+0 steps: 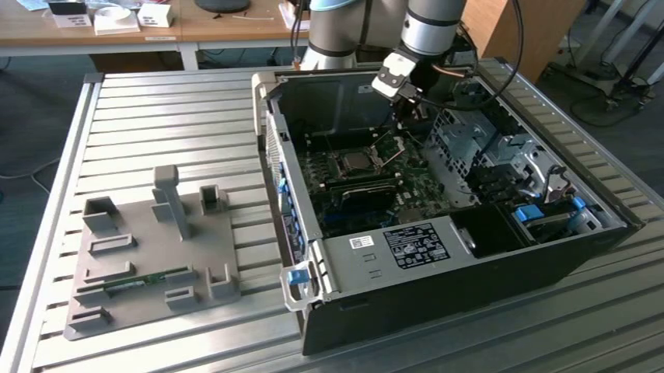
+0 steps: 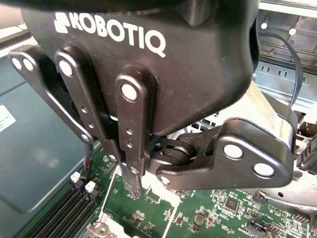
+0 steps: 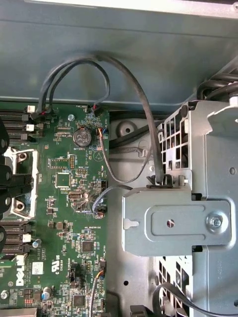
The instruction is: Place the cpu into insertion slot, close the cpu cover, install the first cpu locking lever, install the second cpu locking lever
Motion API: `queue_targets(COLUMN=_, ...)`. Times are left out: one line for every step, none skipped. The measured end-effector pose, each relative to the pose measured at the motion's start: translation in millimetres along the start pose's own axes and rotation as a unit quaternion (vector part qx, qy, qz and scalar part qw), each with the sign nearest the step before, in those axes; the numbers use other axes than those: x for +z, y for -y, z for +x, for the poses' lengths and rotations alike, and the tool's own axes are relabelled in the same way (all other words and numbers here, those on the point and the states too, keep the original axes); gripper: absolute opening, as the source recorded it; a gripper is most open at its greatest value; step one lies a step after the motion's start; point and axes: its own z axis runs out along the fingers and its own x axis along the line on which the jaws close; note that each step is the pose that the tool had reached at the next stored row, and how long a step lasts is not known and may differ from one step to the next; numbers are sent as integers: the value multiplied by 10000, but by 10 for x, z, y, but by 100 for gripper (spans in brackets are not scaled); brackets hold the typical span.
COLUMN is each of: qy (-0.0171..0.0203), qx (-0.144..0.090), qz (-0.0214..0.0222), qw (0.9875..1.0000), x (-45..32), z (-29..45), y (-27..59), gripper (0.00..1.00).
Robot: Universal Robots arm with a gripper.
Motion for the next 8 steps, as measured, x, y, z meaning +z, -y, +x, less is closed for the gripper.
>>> queue_targets(qy=0, qx=0, qz=0, qw=10000, x=-5, z=0, y=0, gripper=11)
queue_targets(qy=-1, qx=0, qz=0, qw=10000, x=-9, z=1, y=-1, gripper=11)
queue_targets(qy=-1, qx=0, qz=0, qw=10000, x=-14, z=1, y=-1, gripper=11)
queue_targets(qy=-2, qx=0, qz=-1, qw=10000, x=-15, z=1, y=-1, gripper=11)
queue_targets(qy=-2, qx=0, qz=-1, qw=10000, x=-15, z=1, y=-1, gripper=11)
queue_targets(qy=-2, qx=-1, qz=-1, qw=10000, x=-15, z=1, y=-3, gripper=11)
queue_targets(qy=-2, qx=-1, qz=0, qw=10000, x=-15, z=1, y=-9, gripper=11)
queue_targets(qy=-1, qx=-1, qz=0, qw=10000, x=-15, z=1, y=-21, gripper=11)
